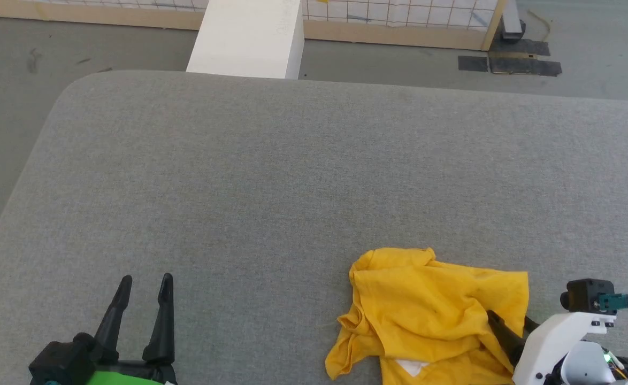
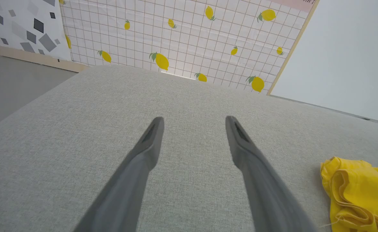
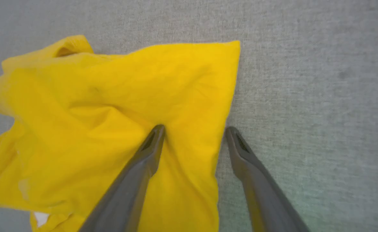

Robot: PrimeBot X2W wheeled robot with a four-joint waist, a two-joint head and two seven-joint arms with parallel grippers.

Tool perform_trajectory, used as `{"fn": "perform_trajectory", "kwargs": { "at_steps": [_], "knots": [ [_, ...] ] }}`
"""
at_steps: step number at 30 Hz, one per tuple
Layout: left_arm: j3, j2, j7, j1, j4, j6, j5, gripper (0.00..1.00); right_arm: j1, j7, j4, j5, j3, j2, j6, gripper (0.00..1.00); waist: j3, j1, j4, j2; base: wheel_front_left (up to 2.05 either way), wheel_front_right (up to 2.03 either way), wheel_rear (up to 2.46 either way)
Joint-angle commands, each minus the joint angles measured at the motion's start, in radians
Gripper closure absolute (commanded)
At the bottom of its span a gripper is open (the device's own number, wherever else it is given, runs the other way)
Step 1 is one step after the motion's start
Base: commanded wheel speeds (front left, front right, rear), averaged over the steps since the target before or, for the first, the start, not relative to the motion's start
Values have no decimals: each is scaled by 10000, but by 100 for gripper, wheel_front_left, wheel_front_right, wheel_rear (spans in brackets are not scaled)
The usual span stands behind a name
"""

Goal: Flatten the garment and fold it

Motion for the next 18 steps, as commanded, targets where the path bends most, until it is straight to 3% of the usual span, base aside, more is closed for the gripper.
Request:
{"fn": "perform_trajectory", "kwargs": {
  "at_steps": [1, 2, 18],
  "knots": [
    [-3, 99, -36, -224, 31, -69, -68, 0, -110, 121, 324, 54, 138, 28, -15, 69, 27, 0, 55, 0, 0, 0, 0],
    [-13, 106, -36, -234, 37, -69, -75, 0, -134, 159, 392, 108, 171, 28, -15, 100, 34, 0, 70, 0, 0, 0, 0],
    [14, 110, -36, -286, -36, -69, -42, 0, -191, 1, -368, -348, 228, 28, -15, 100, 108, 0, -324, 0, 0, 0, 0]
  ]
}}
